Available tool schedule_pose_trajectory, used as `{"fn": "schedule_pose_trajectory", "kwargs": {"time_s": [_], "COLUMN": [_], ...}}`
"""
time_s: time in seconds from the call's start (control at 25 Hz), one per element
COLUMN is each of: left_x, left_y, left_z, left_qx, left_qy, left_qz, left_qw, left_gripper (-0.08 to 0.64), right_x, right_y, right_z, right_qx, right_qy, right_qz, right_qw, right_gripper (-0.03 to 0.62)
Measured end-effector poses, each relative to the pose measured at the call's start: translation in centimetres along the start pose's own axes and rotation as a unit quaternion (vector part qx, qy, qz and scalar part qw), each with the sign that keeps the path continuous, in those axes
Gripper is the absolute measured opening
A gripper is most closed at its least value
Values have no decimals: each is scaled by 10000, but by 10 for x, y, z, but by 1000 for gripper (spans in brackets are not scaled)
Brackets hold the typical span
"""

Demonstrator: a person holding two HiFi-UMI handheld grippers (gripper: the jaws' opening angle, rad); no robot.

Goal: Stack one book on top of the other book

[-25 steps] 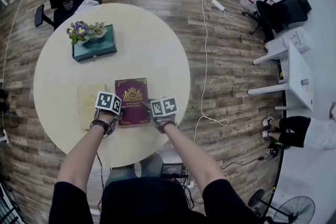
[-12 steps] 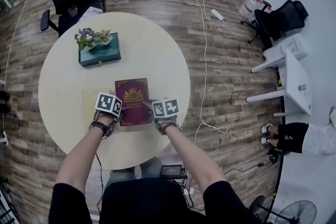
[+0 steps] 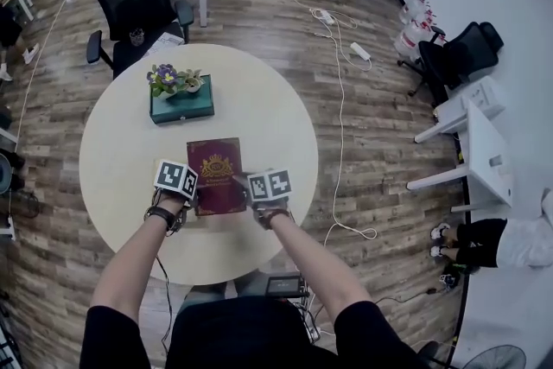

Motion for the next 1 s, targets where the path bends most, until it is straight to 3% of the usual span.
{"fn": "schedule_pose_trajectory", "kwargs": {"time_s": [0.56,1.0], "left_x": [-63,-85], "left_y": [-69,-65], "left_z": [71,112], "left_qx": [471,414], "left_qy": [-531,-697], "left_qz": [-180,-75], "left_qw": [9973,9967], "left_gripper": [202,201], "right_x": [-10,-28], "right_y": [65,106], "right_z": [94,110], "right_qx": [419,328], "right_qy": [-287,-72], "right_qz": [369,629], "right_qw": [9980,9975], "right_gripper": [86,84]}}
Point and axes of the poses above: the fingertips, and each gripper's own axes: y forward along the fingers, z to its left, x out of its top, the point moved 9 cm from there along -y, backward along the fingers, and after that the axes turned 6 degrees about y, right-handed, at the moved point
